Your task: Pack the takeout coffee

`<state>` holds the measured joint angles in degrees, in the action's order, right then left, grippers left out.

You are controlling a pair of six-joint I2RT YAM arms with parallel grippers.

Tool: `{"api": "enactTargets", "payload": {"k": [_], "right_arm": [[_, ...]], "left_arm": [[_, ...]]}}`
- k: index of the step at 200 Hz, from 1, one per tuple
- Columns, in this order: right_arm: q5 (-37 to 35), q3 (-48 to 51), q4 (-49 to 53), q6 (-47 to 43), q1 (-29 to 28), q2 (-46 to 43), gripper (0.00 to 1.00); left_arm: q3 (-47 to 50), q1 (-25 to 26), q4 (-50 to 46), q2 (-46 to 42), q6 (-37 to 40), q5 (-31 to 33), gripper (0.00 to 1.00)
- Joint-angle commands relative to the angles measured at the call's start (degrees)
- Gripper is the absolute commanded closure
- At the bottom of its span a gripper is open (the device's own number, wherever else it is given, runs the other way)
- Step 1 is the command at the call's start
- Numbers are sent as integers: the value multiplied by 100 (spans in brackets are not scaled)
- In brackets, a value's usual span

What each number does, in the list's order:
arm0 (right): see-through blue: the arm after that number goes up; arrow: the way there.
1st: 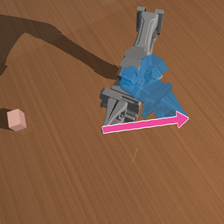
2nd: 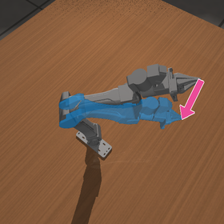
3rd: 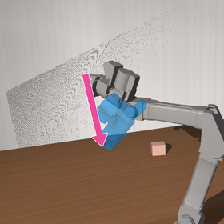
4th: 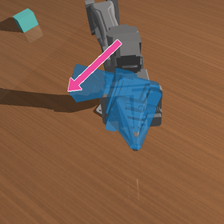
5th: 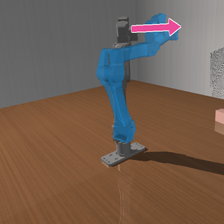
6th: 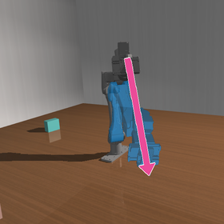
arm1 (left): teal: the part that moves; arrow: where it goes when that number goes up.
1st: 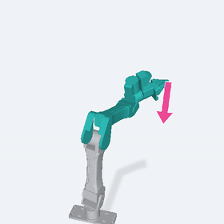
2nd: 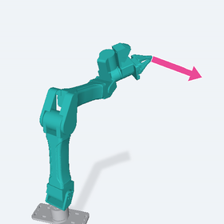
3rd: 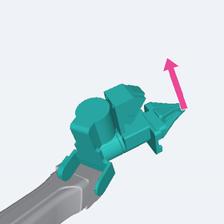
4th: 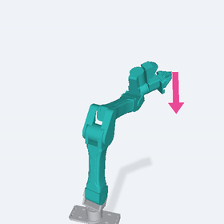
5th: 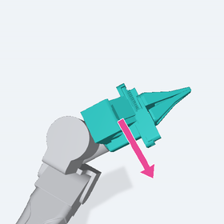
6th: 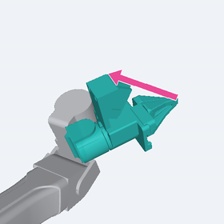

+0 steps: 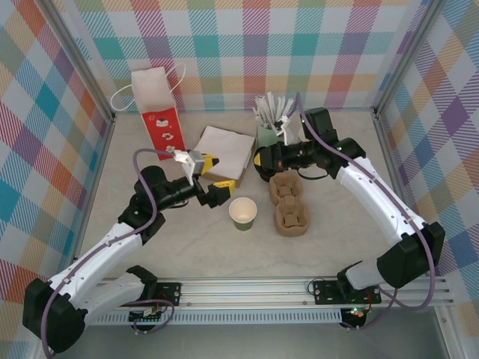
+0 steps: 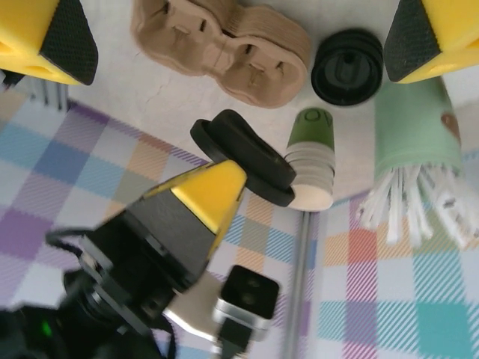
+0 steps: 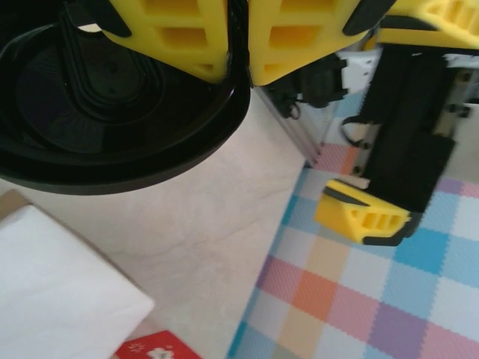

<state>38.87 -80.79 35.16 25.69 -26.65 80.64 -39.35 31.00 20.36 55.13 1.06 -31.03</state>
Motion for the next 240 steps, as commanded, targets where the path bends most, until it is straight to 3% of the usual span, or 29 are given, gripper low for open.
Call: {"api": "enactTargets", "payload": {"k": [1,43,107,240], "right_arm": [[832,127,-537,481,28,-278,88],[1242,290,-831,973,28,-546,88],[1318,432,-1009,1211,15,-576,87],[1520,606,-1158,1474,-87,-446,86]], "left_arm": [[-90,140,735,251,1597,-264,0],[-389,302,1291,1012,2015,-329,0],[-767,598,1491,1700,2225,-361,0],[-1000,670,1238,1817,2495,-606,13]]}}
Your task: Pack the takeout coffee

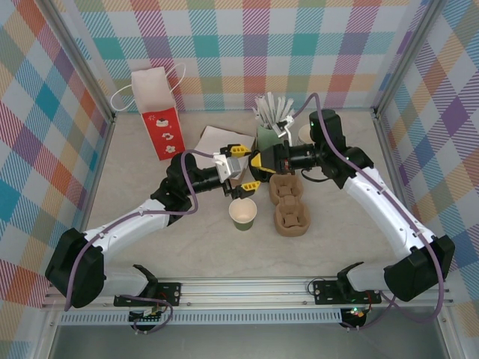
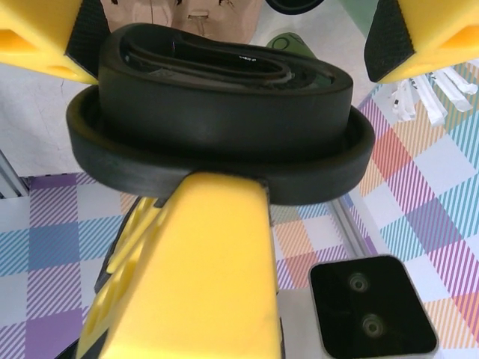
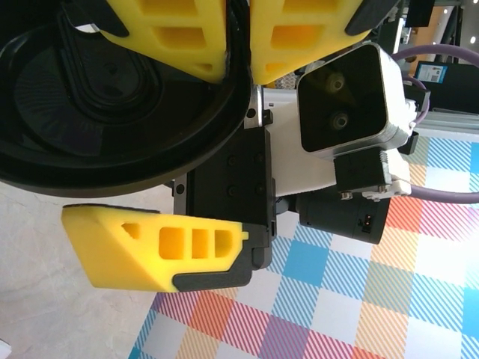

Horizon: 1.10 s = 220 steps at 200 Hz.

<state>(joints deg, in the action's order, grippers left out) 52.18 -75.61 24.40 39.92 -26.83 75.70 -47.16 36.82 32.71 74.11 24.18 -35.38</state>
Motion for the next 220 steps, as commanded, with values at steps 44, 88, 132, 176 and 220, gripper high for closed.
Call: {"api": "enactTargets", "payload": {"k": [44,88,132,176,220], "right_arm": [[240,91,-187,138,-155,150,86],[240,51,-147,143,-226,260,86],[-21,-18,217,-64,-226,253,81],[-405,-162,832,-416,-240,303,72],[-785,-268,1209,-668,-279,314,57]], "left_arm": [[-202,88,-55,-144,252,-201,17],[-217,89,-250,-281,367,-215,23],[-223,88,-711,-393,615,-102,24],[-289,89,-1065,-423,769,-51,25],[-356,89,-1300,-382,887,3,26]]}}
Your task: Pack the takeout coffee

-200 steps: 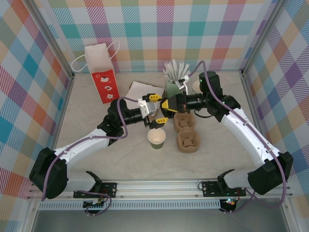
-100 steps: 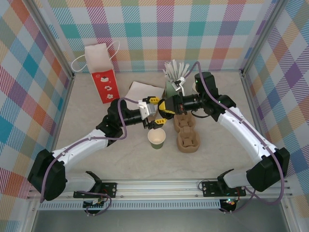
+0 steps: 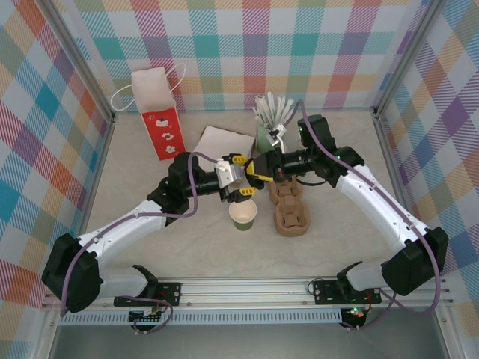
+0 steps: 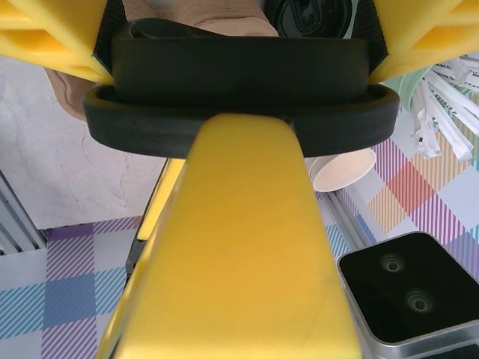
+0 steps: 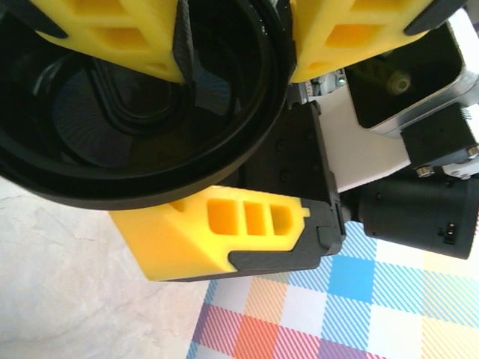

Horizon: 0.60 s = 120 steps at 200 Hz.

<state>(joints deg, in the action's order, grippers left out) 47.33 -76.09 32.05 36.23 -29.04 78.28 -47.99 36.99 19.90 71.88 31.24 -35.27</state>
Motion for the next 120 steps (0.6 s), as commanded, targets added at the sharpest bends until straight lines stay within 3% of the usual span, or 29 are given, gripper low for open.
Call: {"api": "enactTargets", "payload": {"k": [1,56,120], "right_arm": [[-306,-221,452,-299,-58,60,57],[-567,-254,653,-477,-111,106,34],[-391,-151,303,-368,-155,107,23]], "left_arm": [[-273,67,-20,-158,181,-7,26],[-285,71,-104,-134,185,15,26],[-343,71,-272,-96,221,1,27]]}}
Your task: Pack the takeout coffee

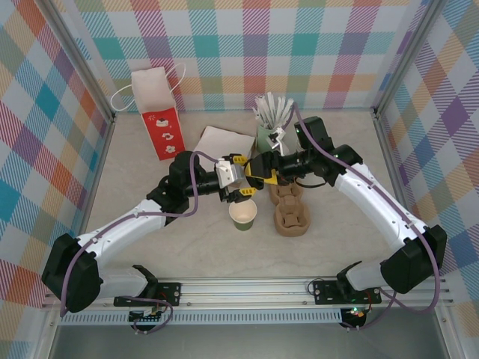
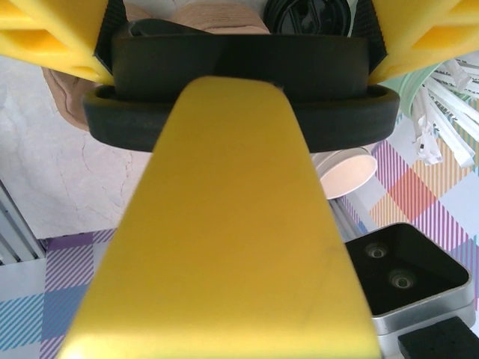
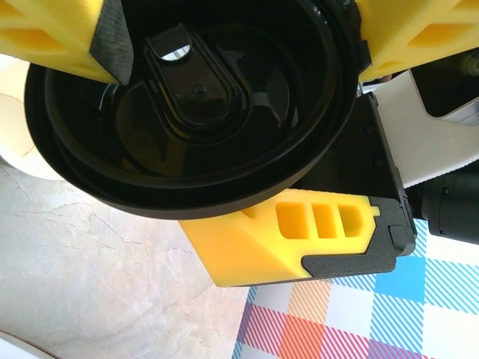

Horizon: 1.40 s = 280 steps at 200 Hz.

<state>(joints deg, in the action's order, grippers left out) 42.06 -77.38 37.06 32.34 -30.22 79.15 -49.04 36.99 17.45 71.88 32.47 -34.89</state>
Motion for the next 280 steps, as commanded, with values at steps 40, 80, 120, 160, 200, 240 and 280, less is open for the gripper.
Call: {"api": "enactTargets", "payload": {"k": [40,80,120,160,200,240,280], "right_arm": [[100,-48,-216,53,-87,68,22],[59,-140,-229,63,-204,217,25],[20,-214,-184,53,-252,310,34],[-5,-208,-174,53,-257,320,46],[3,-199,-167,59,-262,284,56],[-64,-198,-84,15,-257,245,63],[-153,-163,-21,-34,-249,219,71]], "left_arm": [[-273,70,-66,-71,96,-85,27],[-324,77,-102,-33,91,-105,27],[-344,73,-137,-3,101,-96,25],[-352,80,-156,-11,99,-57,22],[-361,80,-215,-24,140,-26,21],[-339,78,-395,-74,264,69,20],[-249,80,-546,-217,374,162,16]]}}
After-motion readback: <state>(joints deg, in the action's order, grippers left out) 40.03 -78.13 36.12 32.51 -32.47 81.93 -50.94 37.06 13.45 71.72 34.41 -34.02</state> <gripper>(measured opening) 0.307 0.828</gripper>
